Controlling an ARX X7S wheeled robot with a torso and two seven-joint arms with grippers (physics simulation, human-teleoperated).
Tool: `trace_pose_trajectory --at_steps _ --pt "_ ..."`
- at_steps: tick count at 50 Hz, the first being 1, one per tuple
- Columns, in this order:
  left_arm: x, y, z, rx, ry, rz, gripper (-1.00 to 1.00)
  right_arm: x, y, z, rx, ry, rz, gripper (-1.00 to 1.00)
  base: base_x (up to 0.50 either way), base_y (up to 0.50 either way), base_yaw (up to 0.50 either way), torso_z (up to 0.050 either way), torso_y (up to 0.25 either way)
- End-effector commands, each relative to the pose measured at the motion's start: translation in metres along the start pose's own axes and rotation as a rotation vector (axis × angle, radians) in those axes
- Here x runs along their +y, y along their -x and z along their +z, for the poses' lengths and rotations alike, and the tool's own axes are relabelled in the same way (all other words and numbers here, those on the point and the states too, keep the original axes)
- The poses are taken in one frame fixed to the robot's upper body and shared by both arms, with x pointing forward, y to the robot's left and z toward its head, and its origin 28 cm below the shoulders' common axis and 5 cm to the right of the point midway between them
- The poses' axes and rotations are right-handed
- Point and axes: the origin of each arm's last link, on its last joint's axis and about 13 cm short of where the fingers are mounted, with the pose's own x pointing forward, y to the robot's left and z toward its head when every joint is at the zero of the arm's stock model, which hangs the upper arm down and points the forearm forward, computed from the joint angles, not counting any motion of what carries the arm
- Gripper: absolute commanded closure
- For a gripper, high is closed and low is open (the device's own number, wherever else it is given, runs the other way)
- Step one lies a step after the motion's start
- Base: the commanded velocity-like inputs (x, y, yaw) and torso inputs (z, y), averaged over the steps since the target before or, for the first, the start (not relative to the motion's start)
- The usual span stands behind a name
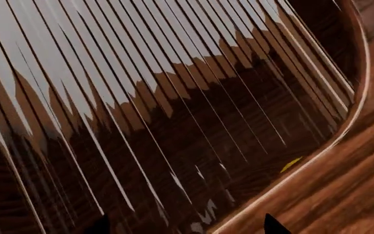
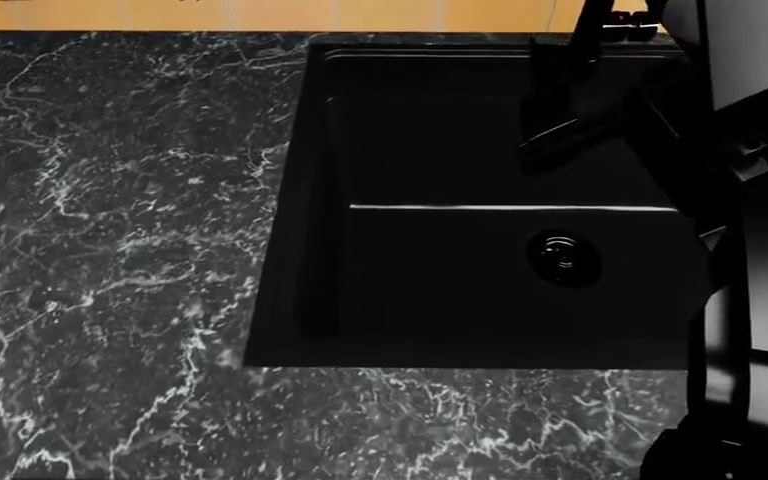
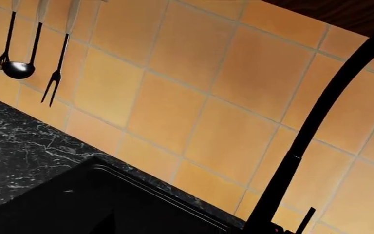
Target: Pick the lemon, grape from the counter and place them in the cabinet. Then close the cabinet.
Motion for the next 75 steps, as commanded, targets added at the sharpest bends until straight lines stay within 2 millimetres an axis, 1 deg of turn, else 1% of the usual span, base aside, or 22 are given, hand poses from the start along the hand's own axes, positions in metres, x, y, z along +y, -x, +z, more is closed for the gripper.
trace_pose_trajectory --at_steps 1,22,33,44,52,62,75 --pt "-0.012 -0.013 -0.035 0.182 0.199 -0.167 -1.00 0.000 0.000 0.002 -0.006 -0.001 -0.001 -1.00 0.00 0.00 0.00 0.006 -0.150" --pt "-0.011 -0.012 -0.034 0.180 0.193 -0.165 -1.00 0.000 0.000 0.002 -0.007 0.000 -0.003 -1.00 0.00 0.00 -0.01 0.005 -0.149" --pt "-0.011 -0.012 -0.034 0.184 0.204 -0.166 -1.00 0.000 -0.001 0.003 -0.008 0.001 -0.003 -1.00 0.14 -0.02 0.03 0.004 -0.117" --pt "-0.009 -0.010 -0.030 0.160 0.198 -0.170 -1.00 -0.002 0.001 0.005 -0.009 0.005 -0.006 -1.00 0.01 -0.01 0.01 -0.007 0.243" --pt "-0.006 -0.011 -0.029 0.146 0.181 -0.163 -1.00 -0.006 0.003 0.011 -0.015 0.010 -0.016 -1.00 0.00 0.00 0.00 -0.008 0.250" --pt "0.002 -0.012 -0.032 0.124 0.147 -0.098 -1.00 -0.007 0.004 0.015 -0.024 0.014 -0.021 -1.00 0.00 0.00 0.00 -0.008 0.250" --pt "0.020 -0.009 -0.038 0.085 0.182 0.001 -1.00 -0.008 0.002 0.018 -0.031 0.019 -0.024 -1.00 0.00 0.00 0.00 -0.007 0.249"
